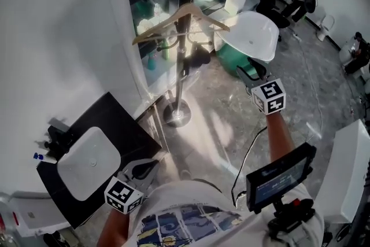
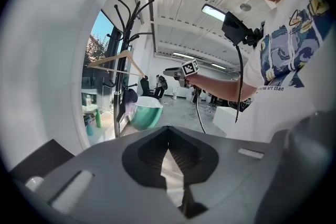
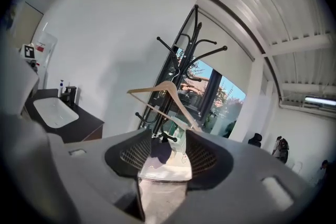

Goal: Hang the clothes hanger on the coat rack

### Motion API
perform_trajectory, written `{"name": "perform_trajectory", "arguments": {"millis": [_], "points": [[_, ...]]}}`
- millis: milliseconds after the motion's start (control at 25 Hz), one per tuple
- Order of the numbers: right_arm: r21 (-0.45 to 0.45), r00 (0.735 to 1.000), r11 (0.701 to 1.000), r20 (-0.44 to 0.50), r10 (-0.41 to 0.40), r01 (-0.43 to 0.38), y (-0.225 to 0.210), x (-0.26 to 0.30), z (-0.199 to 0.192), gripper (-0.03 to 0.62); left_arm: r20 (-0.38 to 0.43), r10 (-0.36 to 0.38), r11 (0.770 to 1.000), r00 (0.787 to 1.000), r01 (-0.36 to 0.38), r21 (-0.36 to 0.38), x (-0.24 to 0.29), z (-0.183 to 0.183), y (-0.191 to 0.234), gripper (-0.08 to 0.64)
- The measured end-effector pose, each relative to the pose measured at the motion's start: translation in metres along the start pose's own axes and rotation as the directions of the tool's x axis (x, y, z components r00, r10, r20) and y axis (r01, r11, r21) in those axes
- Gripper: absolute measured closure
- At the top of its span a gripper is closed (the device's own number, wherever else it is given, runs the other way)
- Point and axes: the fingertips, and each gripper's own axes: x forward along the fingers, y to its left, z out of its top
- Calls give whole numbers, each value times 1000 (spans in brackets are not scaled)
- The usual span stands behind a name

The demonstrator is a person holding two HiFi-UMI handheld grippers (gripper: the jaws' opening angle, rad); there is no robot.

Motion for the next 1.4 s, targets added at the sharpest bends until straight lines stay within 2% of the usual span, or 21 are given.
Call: {"name": "perform_trajectory", "arguments": {"millis": [160,360,560,680,920,1240,1400], "points": [[45,998,997,-10,59,-58,74,-42,-3,402,8,-34,999,999,34,21,-25,-7,-18,557],[118,989,982,-8,148,-146,173,-90,-2,462,20,-59,998,998,59,25,-60,-21,-38,557],[186,981,964,4,195,-192,255,-133,-1,513,12,-79,997,997,78,28,-88,-39,-55,557],[240,978,949,9,208,-204,297,-158,-1,570,13,-95,995,995,95,33,-101,-48,-64,557],[281,967,927,16,255,-250,360,-195,6,589,35,-126,991,991,124,56,-119,-53,-83,557],[258,932,898,30,360,-356,437,-229,27,591,21,-160,985,987,158,65,-138,-64,-103,558],[245,920,889,26,392,-386,460,-239,32,591,14,-170,983,985,169,69,-144,-65,-111,558]]}}
